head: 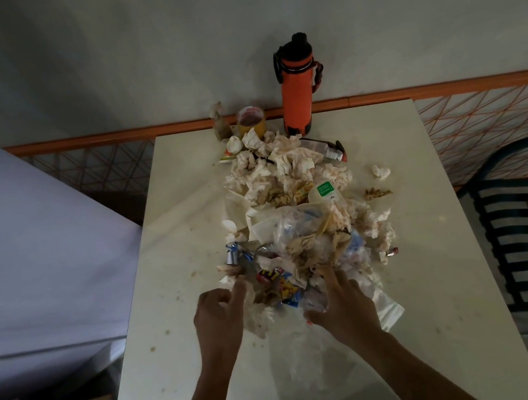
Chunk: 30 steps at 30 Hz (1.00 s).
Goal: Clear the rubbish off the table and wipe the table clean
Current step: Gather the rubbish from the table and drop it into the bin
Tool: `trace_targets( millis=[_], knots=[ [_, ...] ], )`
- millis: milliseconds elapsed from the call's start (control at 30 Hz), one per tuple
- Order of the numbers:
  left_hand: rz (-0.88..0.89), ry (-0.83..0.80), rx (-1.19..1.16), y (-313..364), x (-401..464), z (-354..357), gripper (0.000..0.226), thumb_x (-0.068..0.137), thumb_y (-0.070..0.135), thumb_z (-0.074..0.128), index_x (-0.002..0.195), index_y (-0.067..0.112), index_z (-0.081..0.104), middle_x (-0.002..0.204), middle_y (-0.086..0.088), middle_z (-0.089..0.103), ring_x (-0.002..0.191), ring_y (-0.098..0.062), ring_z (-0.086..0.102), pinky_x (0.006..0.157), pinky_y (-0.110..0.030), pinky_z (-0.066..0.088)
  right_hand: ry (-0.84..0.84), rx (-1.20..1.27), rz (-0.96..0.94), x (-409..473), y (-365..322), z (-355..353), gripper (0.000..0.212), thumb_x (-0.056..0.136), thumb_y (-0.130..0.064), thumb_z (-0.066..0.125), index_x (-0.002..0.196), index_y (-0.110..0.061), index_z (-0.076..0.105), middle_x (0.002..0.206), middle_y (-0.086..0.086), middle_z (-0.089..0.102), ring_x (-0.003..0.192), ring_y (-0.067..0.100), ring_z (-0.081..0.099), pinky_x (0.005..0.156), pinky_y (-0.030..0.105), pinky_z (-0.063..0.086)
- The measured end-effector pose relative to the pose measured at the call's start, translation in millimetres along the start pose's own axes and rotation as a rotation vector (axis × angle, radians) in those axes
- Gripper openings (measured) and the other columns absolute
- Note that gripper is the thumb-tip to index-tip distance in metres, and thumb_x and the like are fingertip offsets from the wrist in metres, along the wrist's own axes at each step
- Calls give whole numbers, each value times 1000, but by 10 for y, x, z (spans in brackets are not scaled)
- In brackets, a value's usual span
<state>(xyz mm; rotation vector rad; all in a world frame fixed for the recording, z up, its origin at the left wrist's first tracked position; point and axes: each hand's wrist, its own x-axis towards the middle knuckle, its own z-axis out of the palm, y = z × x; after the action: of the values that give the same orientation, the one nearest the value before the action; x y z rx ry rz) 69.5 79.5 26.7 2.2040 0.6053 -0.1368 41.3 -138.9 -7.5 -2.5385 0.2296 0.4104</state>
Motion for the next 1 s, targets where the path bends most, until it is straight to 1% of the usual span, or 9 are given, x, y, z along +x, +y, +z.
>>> trace_targets(
  millis=[67, 200, 300, 400, 567, 700, 800, 900, 1000],
  knots=[
    [-34, -38, 45, 15, 1, -4, 39, 86, 44, 69, 66, 14, 54, 68, -2, 57, 62, -17, 52, 57, -32, 39, 8, -78, -23, -14, 22, 52, 84, 73, -51, 77, 139, -34, 28, 143, -5, 40, 109, 23, 54, 80, 35, 49],
    [-25, -97, 111, -2, 7, 52, 16, 83, 27, 67, 86, 18, 55, 81, -1, 62, 72, -18, 56, 62, -34, 42, 16, -152, -24, -16, 37, 77, 58, 86, -45, 65, 137, -34, 37, 136, -3, 45, 107, 22, 53, 79, 33, 47],
    [73, -162, 211, -92, 8, 123, 36, 89, 25, 63, 123, 25, 53, 105, 0, 56, 89, -22, 58, 73, -32, 42, 23, -189, -50, -37, 11, 63, 45, 94, -38, 56, 137, -38, 42, 131, -3, 50, 107, 21, 52, 81, 32, 47],
    [187, -202, 317, -207, 2, 181, 52, 92, 22, 61, 140, 35, 47, 125, -2, 51, 101, -29, 63, 75, -35, 52, 27, -184, -63, -61, -4, 44, 32, 98, -36, 48, 130, -40, 53, 123, -5, 52, 106, 18, 50, 81, 30, 46],
    [313, -249, 569, -289, -57, 280, 51, 93, 28, 58, 141, 41, 48, 148, 10, 42, 117, -20, 54, 77, -35, 56, 78, -91, -40, -106, 39, 17, 23, 99, -34, 49, 119, -30, 61, 123, -5, 53, 105, 17, 52, 78, 28, 44],
    [353, -292, 702, -263, -126, 351, 58, 95, 36, 54, 150, 36, 35, 150, 9, 33, 123, -20, 49, 77, -32, 55, 108, 123, 24, -125, 58, -107, 17, 99, -30, 48, 112, -25, 58, 115, -5, 55, 105, 18, 52, 79, 36, 47],
    [399, -279, 759, -343, -136, 423, 62, 94, 42, 58, 151, 32, 35, 151, 6, 32, 127, -21, 46, 74, -32, 57, 126, 265, 115, -114, 77, -176, 9, 97, -30, 48, 95, -23, 54, 99, -3, 60, 94, 19, 56, 78, 41, 48],
    [434, -238, 778, -428, -77, 504, 46, 93, 38, 62, 138, 28, 54, 145, 4, 42, 124, -21, 51, 66, -31, 57, 128, 332, 212, -104, 83, -260, 15, 94, -27, 48, 81, -20, 53, 82, 0, 61, 80, 19, 58, 74, 42, 49],
    [514, -201, 802, -453, -26, 526, 26, 94, 40, 63, 115, 26, 71, 132, 4, 56, 108, -18, 62, 55, -28, 55, 152, 360, 256, -113, 75, -319, 21, 91, -27, 52, 74, -16, 54, 74, 2, 61, 71, 18, 57, 68, 39, 47]
  ],
)
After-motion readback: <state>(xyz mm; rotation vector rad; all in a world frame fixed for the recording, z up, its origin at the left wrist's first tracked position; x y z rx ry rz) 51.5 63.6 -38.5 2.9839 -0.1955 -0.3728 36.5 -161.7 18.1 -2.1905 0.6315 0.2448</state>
